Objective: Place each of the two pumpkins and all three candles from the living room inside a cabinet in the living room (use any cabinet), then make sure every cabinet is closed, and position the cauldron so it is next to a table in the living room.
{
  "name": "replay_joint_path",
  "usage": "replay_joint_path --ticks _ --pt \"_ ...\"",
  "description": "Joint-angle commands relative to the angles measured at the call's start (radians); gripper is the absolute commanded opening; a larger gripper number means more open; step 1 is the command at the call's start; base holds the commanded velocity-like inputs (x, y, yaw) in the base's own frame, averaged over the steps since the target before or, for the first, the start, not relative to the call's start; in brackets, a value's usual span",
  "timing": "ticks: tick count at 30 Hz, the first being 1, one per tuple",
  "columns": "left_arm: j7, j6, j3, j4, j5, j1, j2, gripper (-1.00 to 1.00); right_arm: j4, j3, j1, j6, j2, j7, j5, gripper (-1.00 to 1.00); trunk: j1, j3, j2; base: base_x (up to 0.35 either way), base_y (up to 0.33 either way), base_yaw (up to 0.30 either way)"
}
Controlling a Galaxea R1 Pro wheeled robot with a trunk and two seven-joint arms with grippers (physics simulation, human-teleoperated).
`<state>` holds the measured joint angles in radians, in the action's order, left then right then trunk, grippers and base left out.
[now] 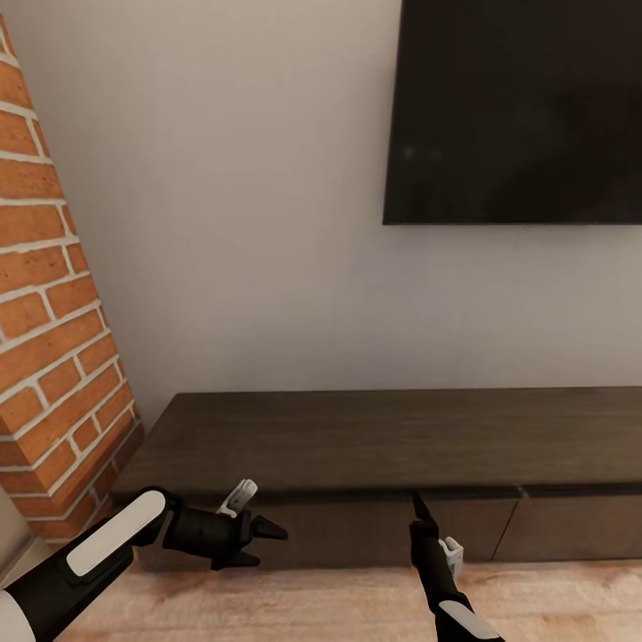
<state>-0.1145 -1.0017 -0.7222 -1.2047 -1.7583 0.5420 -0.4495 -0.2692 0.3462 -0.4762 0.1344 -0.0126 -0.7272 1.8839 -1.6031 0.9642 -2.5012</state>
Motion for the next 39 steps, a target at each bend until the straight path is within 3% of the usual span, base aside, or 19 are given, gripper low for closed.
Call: replay_joint_path --ticks 1,39 --pt "-0.01 0.0 -0.002 -0.001 -0.011 0.001 -0.001 1.0 0.001 0.008 -0.001 0.007 0.0 -0.003 0.008 1.0 0.0 0.001 0.0 0.08 0.0 0.0" --pt "-0.01 0.0 0.0 -0.001 -0.012 0.001 0.0 1.0 0.001 0.01 -0.001 0.022 0.0 -0.001 0.006 1.0 -0.001 0.013 -0.001 0.039 0.0 0.0"
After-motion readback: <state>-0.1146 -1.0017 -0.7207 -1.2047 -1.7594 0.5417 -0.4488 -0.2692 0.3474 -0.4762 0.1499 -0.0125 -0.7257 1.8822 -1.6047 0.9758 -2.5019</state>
